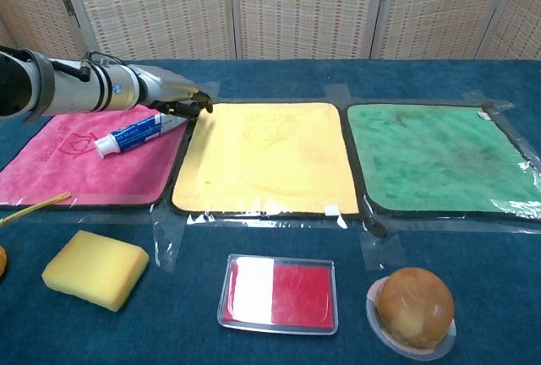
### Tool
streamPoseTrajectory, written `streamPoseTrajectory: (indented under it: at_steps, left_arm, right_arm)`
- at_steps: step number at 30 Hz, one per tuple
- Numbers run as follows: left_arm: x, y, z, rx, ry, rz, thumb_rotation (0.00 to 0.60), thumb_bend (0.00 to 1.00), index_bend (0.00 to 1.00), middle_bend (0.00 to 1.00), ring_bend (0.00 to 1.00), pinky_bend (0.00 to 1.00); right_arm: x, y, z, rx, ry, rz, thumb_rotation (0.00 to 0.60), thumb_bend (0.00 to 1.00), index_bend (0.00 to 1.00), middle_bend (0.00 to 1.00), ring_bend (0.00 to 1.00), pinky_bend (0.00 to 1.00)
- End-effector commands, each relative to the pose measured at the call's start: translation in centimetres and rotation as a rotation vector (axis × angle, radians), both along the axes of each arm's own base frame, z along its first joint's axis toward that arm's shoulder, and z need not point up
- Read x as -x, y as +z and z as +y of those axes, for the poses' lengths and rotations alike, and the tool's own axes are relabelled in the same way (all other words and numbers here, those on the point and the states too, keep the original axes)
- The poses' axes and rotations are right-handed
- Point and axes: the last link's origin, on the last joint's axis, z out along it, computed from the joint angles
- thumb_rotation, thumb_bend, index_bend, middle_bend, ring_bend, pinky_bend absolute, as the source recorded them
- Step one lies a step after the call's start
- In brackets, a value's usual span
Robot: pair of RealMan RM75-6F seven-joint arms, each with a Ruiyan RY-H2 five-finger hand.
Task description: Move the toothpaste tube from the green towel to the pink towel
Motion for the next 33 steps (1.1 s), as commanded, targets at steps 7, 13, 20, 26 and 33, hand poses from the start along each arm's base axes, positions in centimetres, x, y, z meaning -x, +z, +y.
streamPoseTrajectory:
  at_steps: [7, 13, 20, 26, 33]
  left_arm:
    - [0.1, -0.3, 0.8, -0.011, 0.009, 0.030, 0.000, 0.86, 0.17, 0.16, 0.05, 0.00]
    - [1.4, 0.4, 1.0, -0.025, 0.024, 0.067, 0.000, 0.86, 0.22, 0.20, 0.08, 0.00]
    - [3.3, 2.0, 0.7, -0.037, 0.046, 0.069, 0.000, 0.86, 0.26, 0.25, 0.12, 0.00]
    - [4.4, 3.1, 0.2, -0.036, 0.048, 0.082, 0.000, 0.86, 0.27, 0.26, 0.12, 0.00]
    - [3.9, 4.8, -0.2, -0.099, 0.061, -0.053, 0.000, 0.85, 0.21, 0.24, 0.11, 0.00]
  right_arm:
    - [0.3, 0.0, 0.0, 0.000, -0.012, 0.002, 0.600, 0.38, 0.14, 0.12, 0.11, 0.08]
    - [0.4, -0.1, -0.1, -0.001, -0.016, 0.002, 0.600, 0.38, 0.14, 0.12, 0.11, 0.08]
    - [0.5, -0.3, -0.1, -0.005, -0.018, -0.002, 0.600, 0.38, 0.14, 0.12, 0.12, 0.08]
    - [0.4, -0.2, 0.0, 0.000, -0.013, -0.005, 0.600, 0.38, 0.14, 0.12, 0.12, 0.08]
    - [0.2, 0.4, 0.2, 0.015, -0.011, 0.001, 0.600, 0.38, 0.14, 0.12, 0.12, 0.08]
